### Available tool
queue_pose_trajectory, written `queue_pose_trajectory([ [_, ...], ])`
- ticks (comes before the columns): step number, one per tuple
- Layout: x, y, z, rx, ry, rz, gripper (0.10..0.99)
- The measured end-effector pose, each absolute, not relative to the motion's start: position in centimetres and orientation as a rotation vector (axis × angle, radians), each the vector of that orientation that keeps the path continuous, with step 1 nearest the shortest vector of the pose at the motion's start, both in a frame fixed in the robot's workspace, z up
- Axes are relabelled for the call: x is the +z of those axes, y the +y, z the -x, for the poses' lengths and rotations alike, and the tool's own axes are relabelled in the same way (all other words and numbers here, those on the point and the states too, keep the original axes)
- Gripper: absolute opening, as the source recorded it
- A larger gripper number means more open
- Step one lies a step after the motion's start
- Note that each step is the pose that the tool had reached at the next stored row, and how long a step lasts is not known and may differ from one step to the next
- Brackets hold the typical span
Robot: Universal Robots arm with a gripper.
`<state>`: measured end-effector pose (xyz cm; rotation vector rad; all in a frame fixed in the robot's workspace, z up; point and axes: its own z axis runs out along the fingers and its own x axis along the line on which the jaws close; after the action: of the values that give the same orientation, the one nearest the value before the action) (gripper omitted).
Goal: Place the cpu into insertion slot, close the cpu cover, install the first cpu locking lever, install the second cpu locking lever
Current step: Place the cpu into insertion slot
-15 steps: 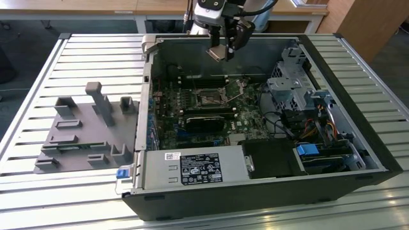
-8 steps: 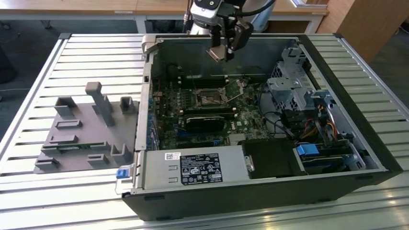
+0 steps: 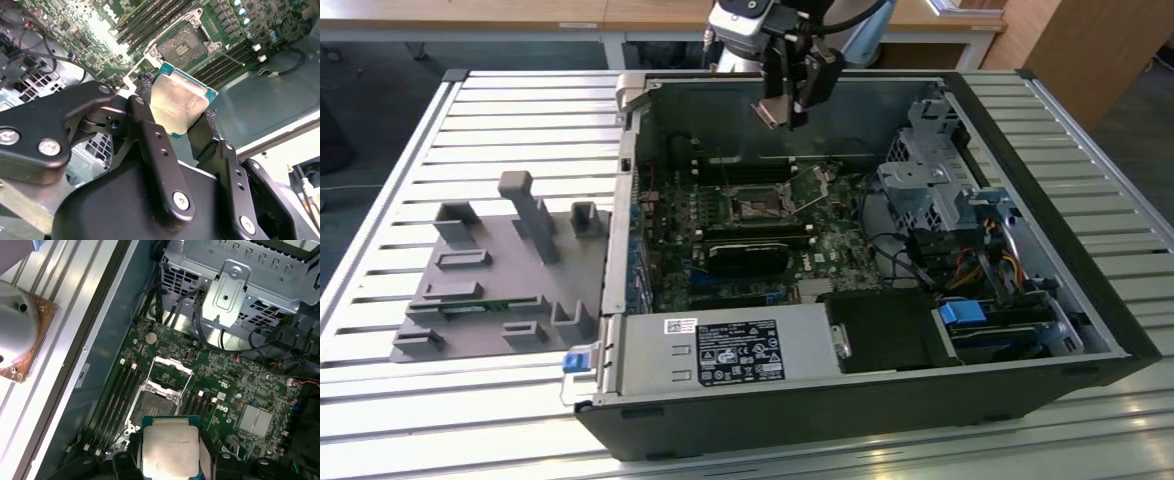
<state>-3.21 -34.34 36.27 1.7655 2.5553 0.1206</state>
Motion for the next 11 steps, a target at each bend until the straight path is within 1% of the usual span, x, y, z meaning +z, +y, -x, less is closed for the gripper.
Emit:
queue_pose_trajectory([
  [11,36.19,-34.33,3.21,0.116,2.414,-1.946,0.541],
])
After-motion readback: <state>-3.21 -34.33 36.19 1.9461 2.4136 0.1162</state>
